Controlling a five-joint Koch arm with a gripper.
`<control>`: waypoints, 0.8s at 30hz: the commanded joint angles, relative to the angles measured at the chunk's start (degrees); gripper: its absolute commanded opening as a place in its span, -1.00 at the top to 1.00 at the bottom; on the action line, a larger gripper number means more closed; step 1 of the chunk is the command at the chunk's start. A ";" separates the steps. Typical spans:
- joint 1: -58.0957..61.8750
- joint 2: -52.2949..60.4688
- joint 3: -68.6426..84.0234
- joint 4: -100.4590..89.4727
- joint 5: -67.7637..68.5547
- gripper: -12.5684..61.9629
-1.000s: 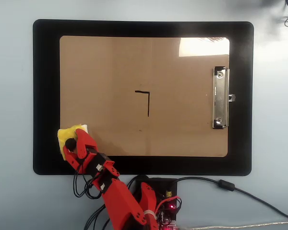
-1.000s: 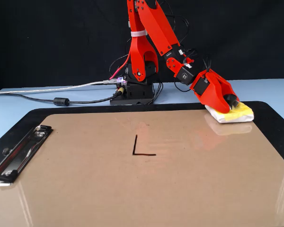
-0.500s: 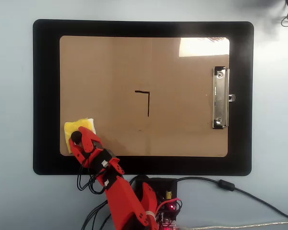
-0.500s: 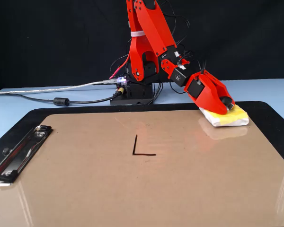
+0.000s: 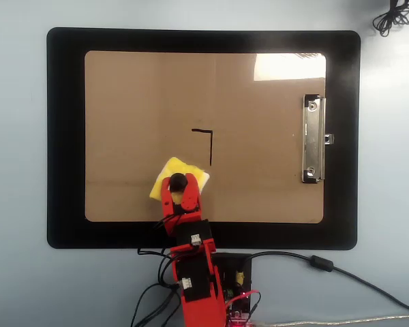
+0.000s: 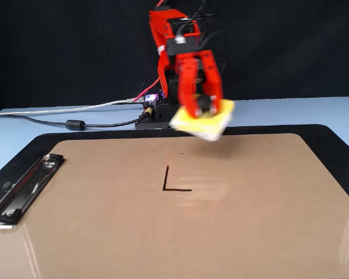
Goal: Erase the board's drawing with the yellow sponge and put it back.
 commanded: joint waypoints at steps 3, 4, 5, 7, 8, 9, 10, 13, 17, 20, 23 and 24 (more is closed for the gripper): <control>12.13 -4.39 0.70 -9.32 8.44 0.88; 12.48 -4.83 2.29 -11.69 8.88 0.88; 12.48 -5.19 4.13 -14.50 8.79 0.88; 13.01 -6.42 9.49 -22.32 8.44 0.88; 13.45 -6.77 12.04 -26.28 7.91 0.88; 14.06 -7.12 14.41 -29.88 7.21 0.88; 14.50 -7.38 16.79 -33.31 6.24 0.88; 14.68 -7.56 22.68 -40.96 4.39 0.88; 14.50 -10.99 23.99 -46.49 4.39 0.88; 14.77 -21.97 18.72 -51.42 4.39 0.88; 16.79 -36.12 10.55 -57.92 4.39 0.88; 18.19 -41.84 7.38 -60.64 4.39 0.88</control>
